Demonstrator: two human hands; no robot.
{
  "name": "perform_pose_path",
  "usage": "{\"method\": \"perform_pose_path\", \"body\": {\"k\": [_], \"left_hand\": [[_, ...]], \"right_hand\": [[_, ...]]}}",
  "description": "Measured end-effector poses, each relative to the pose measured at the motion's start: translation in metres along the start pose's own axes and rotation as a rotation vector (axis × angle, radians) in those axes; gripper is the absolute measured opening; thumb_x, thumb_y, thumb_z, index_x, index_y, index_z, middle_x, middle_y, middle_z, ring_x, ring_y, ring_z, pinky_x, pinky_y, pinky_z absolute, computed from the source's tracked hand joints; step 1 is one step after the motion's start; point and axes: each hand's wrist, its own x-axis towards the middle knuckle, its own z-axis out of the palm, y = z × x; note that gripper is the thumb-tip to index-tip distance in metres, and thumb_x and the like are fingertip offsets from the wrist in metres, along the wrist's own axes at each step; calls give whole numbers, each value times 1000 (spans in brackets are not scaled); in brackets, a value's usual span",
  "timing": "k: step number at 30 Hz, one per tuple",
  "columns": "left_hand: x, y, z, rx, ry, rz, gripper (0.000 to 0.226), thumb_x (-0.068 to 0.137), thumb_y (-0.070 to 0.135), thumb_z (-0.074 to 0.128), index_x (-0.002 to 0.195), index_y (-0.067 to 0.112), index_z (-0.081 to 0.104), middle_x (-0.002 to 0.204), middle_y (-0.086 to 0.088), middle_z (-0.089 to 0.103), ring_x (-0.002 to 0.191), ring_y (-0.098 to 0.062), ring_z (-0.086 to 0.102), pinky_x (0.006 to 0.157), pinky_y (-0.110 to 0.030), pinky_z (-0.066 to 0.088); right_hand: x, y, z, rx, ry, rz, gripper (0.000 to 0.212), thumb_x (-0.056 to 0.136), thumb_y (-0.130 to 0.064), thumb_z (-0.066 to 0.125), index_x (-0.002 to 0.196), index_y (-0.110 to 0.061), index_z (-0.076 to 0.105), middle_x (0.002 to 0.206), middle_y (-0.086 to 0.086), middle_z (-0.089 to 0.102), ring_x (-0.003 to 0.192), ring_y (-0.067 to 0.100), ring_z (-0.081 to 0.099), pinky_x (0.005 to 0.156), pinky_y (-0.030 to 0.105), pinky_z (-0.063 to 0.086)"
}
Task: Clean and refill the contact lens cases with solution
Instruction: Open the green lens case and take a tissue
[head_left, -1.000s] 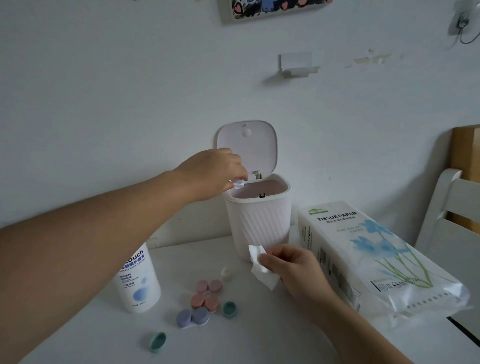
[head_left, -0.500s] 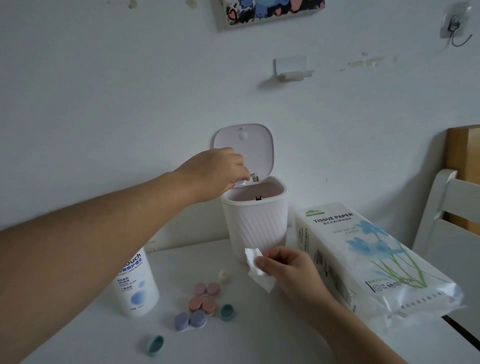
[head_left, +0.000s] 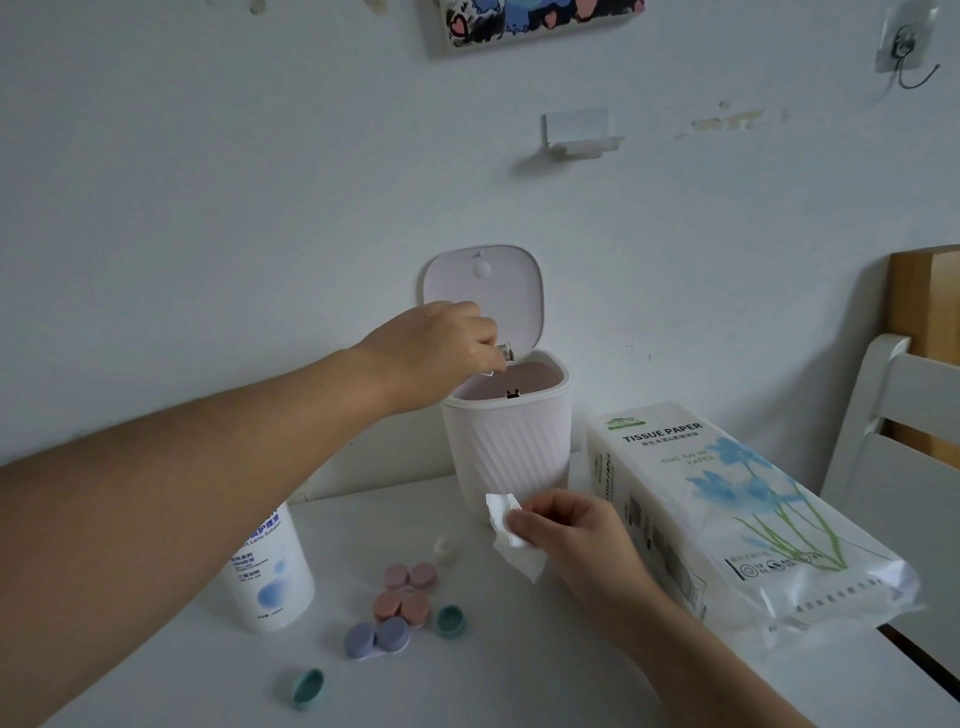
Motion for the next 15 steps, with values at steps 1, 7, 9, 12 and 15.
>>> {"method": "perform_pose_path", "body": {"k": [1, 7, 9, 12, 15], "left_hand": [[0, 1, 0, -4, -2, 2, 32, 87, -8, 61, 104, 16, 76, 89, -7, 67, 81, -31, 57, 67, -40, 50], [2, 0, -3, -20, -17, -28, 26, 97, 7, 56, 113, 20, 72, 97, -4, 66, 91, -29, 57, 76, -40, 48], [2, 4, -2, -24, -89, -33, 24, 102, 19, 51, 118, 23, 68, 103, -2, 65, 98, -26, 55, 83, -39, 47], [3, 6, 0, 6, -107, -68, 24, 105, 29, 46, 114, 26, 67, 101, 2, 63, 96, -22, 54, 83, -34, 45], [4, 5, 1, 30, -154, -107, 27, 105, 34, 42, 108, 27, 67, 98, 4, 62, 94, -20, 52, 74, -27, 37]], "right_hand": [[0, 0, 0, -3, 3, -1, 20, 82, -11, 77, 68, -1, 68, 58, -3, 57, 52, 5, 46, 48, 11, 37], [0, 0, 0, -3, -3, 2, 19, 82, -13, 77, 71, 0, 69, 60, -1, 58, 56, 7, 48, 50, 11, 37], [-1, -1, 0, -5, -7, 8, 18, 82, -14, 77, 71, -1, 70, 60, -1, 59, 56, 6, 49, 50, 11, 38], [0, 0, 0, -15, -5, 6, 18, 82, -14, 77, 71, -2, 70, 60, -3, 59, 55, 5, 49, 50, 10, 38], [0, 1, -1, -21, 2, 1, 17, 82, -13, 77, 71, -2, 70, 59, -4, 59, 54, 4, 48, 50, 9, 38]]}}
